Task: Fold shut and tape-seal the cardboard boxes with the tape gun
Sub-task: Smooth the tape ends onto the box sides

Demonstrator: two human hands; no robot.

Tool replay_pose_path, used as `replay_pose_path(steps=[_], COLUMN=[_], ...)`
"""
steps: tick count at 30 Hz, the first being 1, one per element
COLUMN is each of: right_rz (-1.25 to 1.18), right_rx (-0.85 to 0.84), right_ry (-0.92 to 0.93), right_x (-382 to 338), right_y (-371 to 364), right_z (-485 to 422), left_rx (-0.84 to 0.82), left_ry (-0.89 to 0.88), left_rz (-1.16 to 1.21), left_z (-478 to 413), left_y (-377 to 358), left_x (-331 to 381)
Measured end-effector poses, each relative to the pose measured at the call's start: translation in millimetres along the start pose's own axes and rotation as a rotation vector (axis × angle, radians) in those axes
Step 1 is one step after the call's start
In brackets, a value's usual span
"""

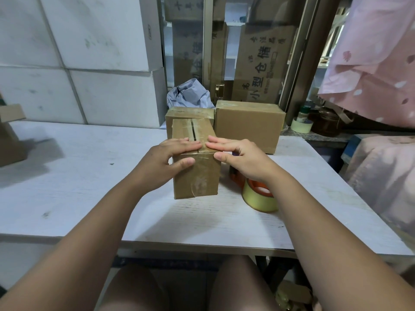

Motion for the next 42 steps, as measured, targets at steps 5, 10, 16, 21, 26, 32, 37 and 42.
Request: replay_pose_path(steps=[5,10,16,21,26,32,37,42], right_rz=[-0.020,-0.033,0.176,0.239,0.109,-0.047,-0.034,0.038], right_rx=[0.015,0.053,0.324,0.379,0.380,0.403,0.284,0.193], right_ry=[-0.013,-0.038,-0.074,-0.148,-0.196,-0.286,-0.315,-0.277], right_x=[-2,-5,-27,-37,-36,-43,-55,-64], right_y=[0,-4,-15,-27,-32,-38,-50,-62], right_z=[1,4,19,33,31,36,43,28], left_rx=[0.090,0.153,0.393,0.586,0.370,0.541,0.590,0.795], left_ry=[0.007,0.058,0.077,0.281,0.656,0.708,0.736,0.781], left_rz=[0.015,-0.022,-0.098,-0.030,-0.270,-0.142,-0.187,0.065], left_z=[0,0,9,10,14,28,35,54], left_y=[-4,-4,-3,27,43,44,48,66], left_x=[-1,10,38,22,-22,-23,-24,-32])
Point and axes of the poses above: each hand's wrist, its own z-axis away from the middle knuckle, its own y-axis out of the back of the hand, x = y × z, the point moved 4 cm from there along -z, towards the middle knuckle, and after that the axes turned 10 degrees about -y, right-handed, at the moved point
